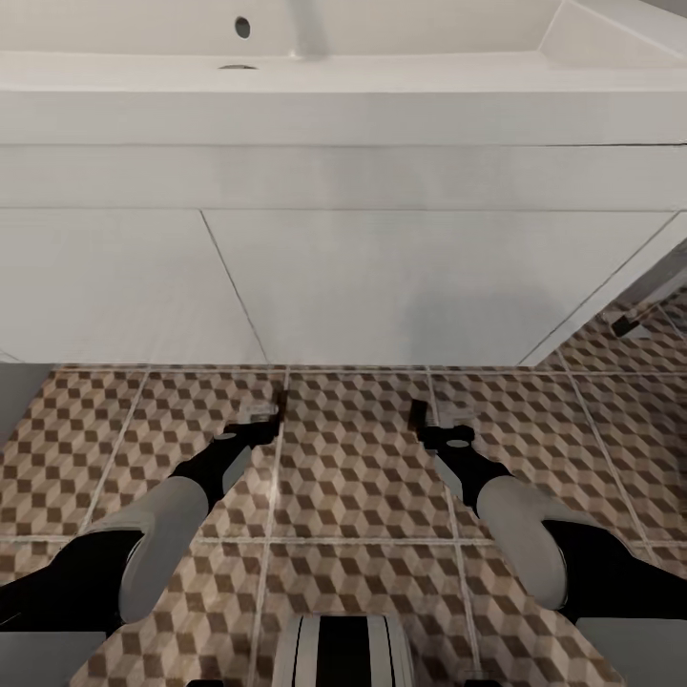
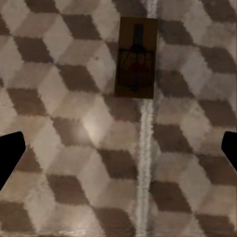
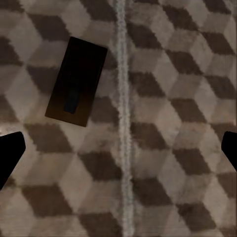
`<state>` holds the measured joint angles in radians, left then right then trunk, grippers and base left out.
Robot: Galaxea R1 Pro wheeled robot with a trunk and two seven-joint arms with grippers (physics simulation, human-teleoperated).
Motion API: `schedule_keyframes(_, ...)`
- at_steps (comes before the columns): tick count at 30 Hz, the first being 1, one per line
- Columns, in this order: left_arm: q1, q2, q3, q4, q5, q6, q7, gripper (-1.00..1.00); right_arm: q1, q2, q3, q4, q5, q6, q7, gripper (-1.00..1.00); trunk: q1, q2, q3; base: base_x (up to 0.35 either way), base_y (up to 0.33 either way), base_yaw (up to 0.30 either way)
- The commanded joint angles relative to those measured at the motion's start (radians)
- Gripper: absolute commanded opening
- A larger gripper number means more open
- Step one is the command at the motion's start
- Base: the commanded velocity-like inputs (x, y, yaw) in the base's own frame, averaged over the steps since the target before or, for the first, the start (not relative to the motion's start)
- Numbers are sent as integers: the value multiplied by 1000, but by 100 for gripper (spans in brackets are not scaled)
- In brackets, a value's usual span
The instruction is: Take the four mousetraps from the cabinet in the bathroom and place them on the bathroom floor. Make sure all four end up on the same floor surface, and ensure that at least two of them are either under or directly next to the same bathroom sink.
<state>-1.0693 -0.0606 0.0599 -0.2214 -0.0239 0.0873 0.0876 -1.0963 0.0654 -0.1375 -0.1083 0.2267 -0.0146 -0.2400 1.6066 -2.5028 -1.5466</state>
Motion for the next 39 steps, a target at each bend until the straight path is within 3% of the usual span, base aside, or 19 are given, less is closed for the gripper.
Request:
schedule_keyframes(1, 0, -1, 6, -2, -3, 7, 1, 100, 0, 1, -8, 1, 9, -2, -2, 100, -1, 0, 0, -331, 0, 0)
schedule_keyframes(39, 0, -1, 7, -9, -1, 6, 0, 100, 0, 4, -6, -1, 15, -29, -2, 100, -1, 0, 0, -342, 0, 0)
